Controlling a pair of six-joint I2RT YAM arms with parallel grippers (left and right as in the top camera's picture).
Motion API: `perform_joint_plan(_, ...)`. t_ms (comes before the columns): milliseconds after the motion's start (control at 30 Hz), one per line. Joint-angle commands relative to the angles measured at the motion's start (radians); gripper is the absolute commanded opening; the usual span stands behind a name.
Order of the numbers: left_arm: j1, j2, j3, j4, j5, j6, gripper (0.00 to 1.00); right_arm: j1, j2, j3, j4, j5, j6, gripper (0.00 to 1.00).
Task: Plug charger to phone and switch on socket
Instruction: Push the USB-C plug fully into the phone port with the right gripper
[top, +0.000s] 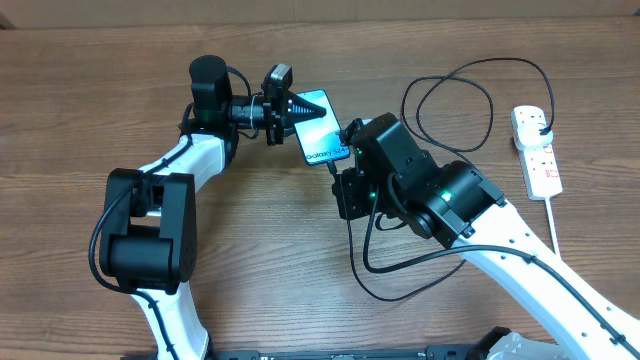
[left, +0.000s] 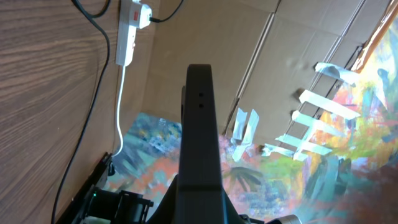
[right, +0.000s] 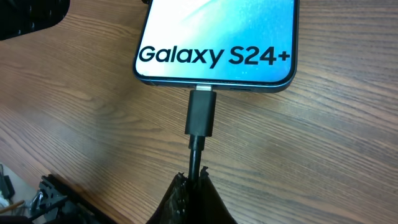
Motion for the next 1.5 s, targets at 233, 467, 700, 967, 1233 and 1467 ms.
perform_joint_plan(233,-0.008,0.000,0.025,0.008,0.092,0.058,0.04,-0.002,0.012,-0.003,0.059,0.074,-0.012,0.04)
perform_joint_plan(467,-0.007,0.000,0.025,0.008,0.066,0.099,0.04,-0.002,0.012,-0.003,0.017,0.051,-0.008,0.10)
perform_joint_plan(700,-0.008,0.000,0.025,0.008,-0.014,0.098,0.04,-0.002,0.012,-0.003,0.003,-0.020,-0.008,0.21)
perform_joint_plan(967,-0.008,0.000,0.025,0.008,-0.014,0.098,0.04,-0.002,0.017,-0.003,0.010,-0.005,-0.008,0.23)
perform_joint_plan(1233,-0.008,0.000,0.025,0.008,-0.013,0.098,0.04,-0.002,0.054,-0.003,0.029,-0.005,-0.008,0.22)
perform_joint_plan(1467,-0.008,0.000,0.025,0.008,0.006,0.134,0.04,-0.002,0.068,-0.003,0.044,0.048,-0.008,0.08)
